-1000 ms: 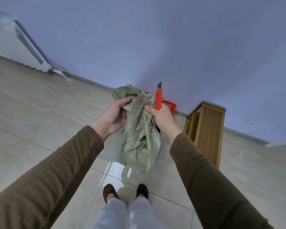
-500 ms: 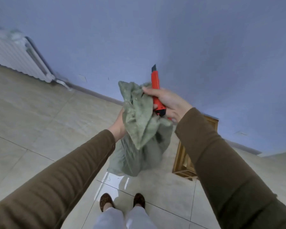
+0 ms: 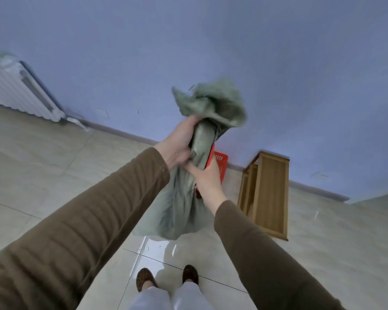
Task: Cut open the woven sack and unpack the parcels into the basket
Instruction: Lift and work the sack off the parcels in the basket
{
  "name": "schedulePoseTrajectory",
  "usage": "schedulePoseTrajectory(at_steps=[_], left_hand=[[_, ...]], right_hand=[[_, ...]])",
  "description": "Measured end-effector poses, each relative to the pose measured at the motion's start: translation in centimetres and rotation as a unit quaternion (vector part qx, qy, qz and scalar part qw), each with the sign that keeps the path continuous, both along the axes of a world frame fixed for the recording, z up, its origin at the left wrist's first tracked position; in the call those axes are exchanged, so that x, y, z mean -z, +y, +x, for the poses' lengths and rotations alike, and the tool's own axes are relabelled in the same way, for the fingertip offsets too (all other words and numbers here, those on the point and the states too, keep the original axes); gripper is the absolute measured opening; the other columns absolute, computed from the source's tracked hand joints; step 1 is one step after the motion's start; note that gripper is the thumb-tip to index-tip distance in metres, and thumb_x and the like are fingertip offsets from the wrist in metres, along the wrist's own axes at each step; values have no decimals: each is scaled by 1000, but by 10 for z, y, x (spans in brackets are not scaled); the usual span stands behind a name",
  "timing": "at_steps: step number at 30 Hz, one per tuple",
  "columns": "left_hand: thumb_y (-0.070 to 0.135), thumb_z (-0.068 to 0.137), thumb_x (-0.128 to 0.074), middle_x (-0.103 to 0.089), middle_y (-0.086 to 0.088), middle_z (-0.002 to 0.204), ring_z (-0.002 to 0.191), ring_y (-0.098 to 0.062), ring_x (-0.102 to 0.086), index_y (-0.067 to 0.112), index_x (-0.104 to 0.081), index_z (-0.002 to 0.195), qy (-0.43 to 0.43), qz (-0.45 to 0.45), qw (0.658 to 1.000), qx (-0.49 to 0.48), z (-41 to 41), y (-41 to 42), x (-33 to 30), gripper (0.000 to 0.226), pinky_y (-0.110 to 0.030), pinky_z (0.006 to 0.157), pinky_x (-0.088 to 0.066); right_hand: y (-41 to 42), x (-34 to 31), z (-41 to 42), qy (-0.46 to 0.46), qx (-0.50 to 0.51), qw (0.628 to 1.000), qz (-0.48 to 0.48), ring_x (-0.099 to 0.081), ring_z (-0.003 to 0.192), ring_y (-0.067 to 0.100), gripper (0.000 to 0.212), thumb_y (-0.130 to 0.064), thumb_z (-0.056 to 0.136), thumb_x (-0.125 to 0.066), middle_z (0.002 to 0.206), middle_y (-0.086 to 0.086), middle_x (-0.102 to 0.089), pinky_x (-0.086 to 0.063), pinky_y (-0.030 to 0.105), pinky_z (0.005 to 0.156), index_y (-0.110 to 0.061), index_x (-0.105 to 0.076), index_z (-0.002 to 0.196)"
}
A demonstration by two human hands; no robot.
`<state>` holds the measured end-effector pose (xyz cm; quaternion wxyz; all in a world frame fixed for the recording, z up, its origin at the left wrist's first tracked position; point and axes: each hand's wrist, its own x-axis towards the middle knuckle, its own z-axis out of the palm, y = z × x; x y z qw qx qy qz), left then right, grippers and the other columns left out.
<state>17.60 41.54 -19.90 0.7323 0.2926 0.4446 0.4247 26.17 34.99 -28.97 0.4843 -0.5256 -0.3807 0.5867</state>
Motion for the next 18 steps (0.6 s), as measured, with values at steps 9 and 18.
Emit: schedulePoseTrajectory(at_steps=[9, 18], left_hand=[[65, 43, -94, -35, 1, 159, 148, -15, -37, 19, -13, 164, 300, 161, 916, 214, -81, -45, 72, 153, -37, 124, -29], [1, 95, -68, -66, -6, 138, 130, -15, -62, 3, -59, 140, 253, 170, 952, 27, -42, -25, 88, 46, -32, 115, -45]], right_hand=[[36, -34, 15, 273, -13, 939, -209, -72, 110, 37, 41, -29, 104, -62, 120, 23, -74, -52, 53, 106, 2, -68, 129], [83, -58, 36, 160, -145, 954, -207, -53, 45, 7, 22, -39, 93, -74, 74, -2, -66, -41, 18, 33, -18, -72, 96]])
